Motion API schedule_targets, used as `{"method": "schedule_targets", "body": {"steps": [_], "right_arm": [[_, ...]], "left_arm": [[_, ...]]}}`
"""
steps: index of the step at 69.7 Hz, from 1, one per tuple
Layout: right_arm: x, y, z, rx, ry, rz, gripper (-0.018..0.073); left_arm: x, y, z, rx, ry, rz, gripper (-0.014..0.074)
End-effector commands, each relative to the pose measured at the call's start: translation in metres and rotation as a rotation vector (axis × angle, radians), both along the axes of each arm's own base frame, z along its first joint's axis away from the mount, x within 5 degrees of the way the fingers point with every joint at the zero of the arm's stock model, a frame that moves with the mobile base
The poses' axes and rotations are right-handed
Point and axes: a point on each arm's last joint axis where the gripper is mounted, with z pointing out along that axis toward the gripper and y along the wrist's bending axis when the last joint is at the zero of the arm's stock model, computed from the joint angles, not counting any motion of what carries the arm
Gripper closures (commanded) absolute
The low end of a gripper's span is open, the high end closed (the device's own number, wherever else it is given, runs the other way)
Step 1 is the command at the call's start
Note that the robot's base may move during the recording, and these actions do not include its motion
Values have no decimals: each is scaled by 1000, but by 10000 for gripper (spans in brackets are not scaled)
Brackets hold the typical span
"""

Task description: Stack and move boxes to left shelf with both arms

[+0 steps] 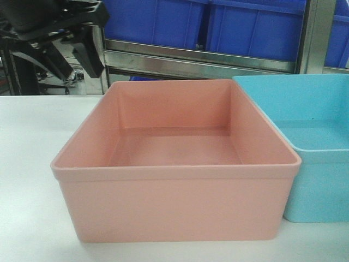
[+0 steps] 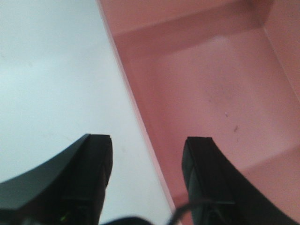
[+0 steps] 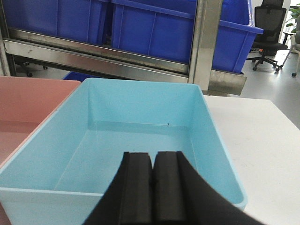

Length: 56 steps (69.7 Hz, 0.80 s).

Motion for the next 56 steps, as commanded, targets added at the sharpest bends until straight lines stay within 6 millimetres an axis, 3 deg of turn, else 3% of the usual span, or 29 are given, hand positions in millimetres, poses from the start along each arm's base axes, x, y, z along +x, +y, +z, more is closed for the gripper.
{"method": "schedule_targets", "body": {"steps": [1, 12, 24, 37, 56], "right_arm": [[0, 0, 8, -9, -79, -4, 503], [0, 0, 8, -9, -79, -4, 503], [0, 0, 8, -9, -79, -4, 503], [0, 0, 8, -9, -79, -4, 503], [0, 0, 8, -9, -79, -4, 503]], "left_arm": [[-14, 8, 32, -73, -229, 1, 330], [-37, 37, 43, -183, -405, 111, 358], [-69, 72, 48, -224, -559, 211, 505], [-107, 96, 43, -230, -623, 260, 610], [-165, 116, 31, -232, -762, 266, 608]]}}
